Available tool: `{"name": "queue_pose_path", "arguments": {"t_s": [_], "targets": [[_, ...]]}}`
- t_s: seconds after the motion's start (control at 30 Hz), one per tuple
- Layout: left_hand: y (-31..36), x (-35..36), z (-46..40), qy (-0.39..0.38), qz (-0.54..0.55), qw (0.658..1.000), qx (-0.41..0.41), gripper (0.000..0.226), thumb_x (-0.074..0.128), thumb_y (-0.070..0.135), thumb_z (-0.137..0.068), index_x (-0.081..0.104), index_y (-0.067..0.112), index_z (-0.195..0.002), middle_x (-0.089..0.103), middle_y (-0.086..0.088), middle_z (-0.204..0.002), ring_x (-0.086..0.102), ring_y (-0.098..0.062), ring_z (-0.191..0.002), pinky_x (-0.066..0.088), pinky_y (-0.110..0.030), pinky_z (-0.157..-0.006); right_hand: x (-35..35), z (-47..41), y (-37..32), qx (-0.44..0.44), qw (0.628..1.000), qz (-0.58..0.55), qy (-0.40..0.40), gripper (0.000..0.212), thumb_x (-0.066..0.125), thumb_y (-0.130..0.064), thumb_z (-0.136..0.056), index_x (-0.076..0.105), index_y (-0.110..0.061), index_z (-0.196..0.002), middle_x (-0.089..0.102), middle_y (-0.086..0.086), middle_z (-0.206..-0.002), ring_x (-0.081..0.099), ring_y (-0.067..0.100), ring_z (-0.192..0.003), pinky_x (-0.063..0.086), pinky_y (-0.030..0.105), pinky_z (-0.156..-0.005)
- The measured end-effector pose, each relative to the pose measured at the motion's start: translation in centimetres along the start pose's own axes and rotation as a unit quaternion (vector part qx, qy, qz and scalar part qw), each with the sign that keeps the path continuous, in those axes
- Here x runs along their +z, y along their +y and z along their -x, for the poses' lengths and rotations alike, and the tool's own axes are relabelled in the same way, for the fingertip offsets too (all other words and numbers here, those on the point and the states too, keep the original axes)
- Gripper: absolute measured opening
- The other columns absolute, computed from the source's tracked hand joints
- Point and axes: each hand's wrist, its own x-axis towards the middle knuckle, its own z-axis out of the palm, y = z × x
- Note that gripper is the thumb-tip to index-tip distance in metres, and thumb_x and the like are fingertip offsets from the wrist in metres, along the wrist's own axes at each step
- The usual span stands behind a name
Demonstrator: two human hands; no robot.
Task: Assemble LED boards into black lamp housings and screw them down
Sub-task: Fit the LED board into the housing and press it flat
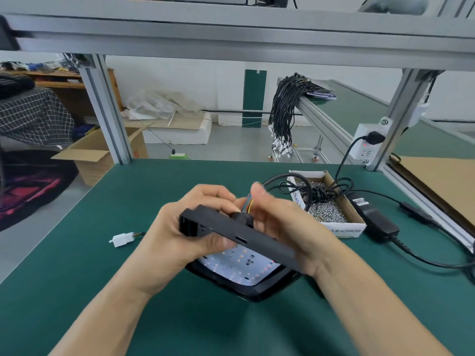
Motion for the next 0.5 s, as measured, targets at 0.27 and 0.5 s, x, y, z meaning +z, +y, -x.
{"name": "queue_pose_path", "arguments": {"t_s": [0.27,0.5], "targets": [[-0.2,0.8,0.4,0.058,-0.027,0.998,0.001,0.033,0.087,0.023,-0.057,0.065,0.024,-0.082,0.06,0.011,-0.073,0.053,-0.003,-0.066,0.043,-0.01,-0.063,-0.9,1.1,-1.4,0.001,0.997,-0.044,-0.056,0.014,0.066,-0.018,-0.074,0.078,-0.012,-0.076,0.066,-0.004,-0.059,0.06,0.004,-0.046,0.05,0.014,-0.049],[0.0,1.0,0.2,0.045,-0.014,0.999,0.004,0.023,0.079,0.008,-0.059,0.065,0.021,-0.074,0.061,0.013,-0.067,0.054,-0.001,-0.061,0.043,-0.009,-0.06,-1.1,0.8,-1.2,-0.014,0.997,-0.042,-0.062,0.013,0.067,-0.018,-0.075,0.079,-0.012,-0.073,0.074,-0.003,-0.087,0.067,0.007,-0.06,0.055,0.015,-0.06]]}}
